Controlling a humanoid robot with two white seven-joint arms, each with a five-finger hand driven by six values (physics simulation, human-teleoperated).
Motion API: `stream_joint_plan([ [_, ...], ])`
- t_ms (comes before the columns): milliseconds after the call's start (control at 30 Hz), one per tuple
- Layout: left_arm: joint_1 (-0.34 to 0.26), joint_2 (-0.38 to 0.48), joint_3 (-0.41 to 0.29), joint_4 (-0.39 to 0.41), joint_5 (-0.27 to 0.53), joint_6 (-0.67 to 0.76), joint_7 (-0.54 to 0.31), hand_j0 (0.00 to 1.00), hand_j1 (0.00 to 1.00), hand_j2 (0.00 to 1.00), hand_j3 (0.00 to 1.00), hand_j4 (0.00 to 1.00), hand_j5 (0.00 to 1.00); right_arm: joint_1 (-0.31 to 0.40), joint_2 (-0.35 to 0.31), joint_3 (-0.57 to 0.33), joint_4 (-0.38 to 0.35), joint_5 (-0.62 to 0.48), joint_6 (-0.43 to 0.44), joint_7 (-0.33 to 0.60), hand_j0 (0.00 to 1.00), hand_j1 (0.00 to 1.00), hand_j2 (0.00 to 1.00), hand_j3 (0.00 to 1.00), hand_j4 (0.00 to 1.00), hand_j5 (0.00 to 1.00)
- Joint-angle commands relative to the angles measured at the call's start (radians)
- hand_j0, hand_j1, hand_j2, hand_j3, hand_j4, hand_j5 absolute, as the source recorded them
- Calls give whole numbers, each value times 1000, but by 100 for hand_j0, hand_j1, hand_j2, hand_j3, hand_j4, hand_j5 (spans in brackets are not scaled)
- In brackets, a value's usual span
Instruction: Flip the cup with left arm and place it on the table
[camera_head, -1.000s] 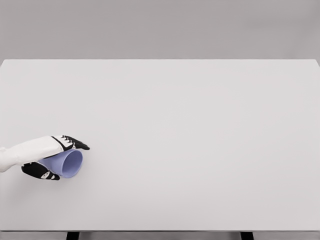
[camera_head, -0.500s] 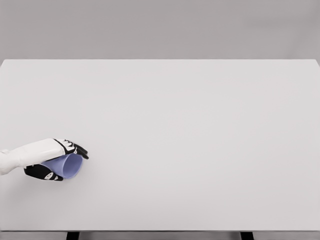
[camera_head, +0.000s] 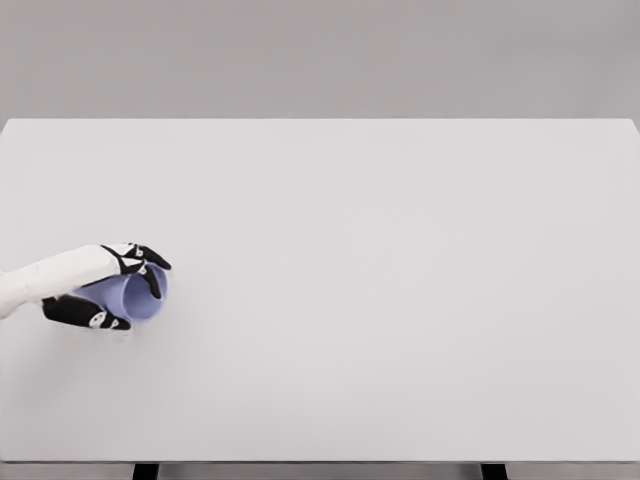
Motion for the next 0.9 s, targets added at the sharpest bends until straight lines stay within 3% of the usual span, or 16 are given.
stream_joint_plan([
  [0,0,4,2,19,72,-3,5,46,46,46,46,46,46,0,0,0,0,0,0,-1,100,100,100,100,100,100],
  [333,-14,-4,-1,167,363,-96,-6,47,47,47,47,47,47,0,0,0,0,0,0,1,100,100,100,100,100,100],
  [433,-17,-7,-3,198,488,-96,-89,48,48,48,48,48,48,0,0,0,0,0,0,1,100,100,100,100,100,100],
  [633,-28,-84,-17,238,614,-96,-196,48,48,48,48,48,48,0,0,0,0,0,0,1,100,100,100,100,100,100],
  [867,-90,-202,-17,316,719,-12,-204,48,48,48,48,48,48,0,0,0,0,0,0,-1,100,100,100,100,100,100],
])
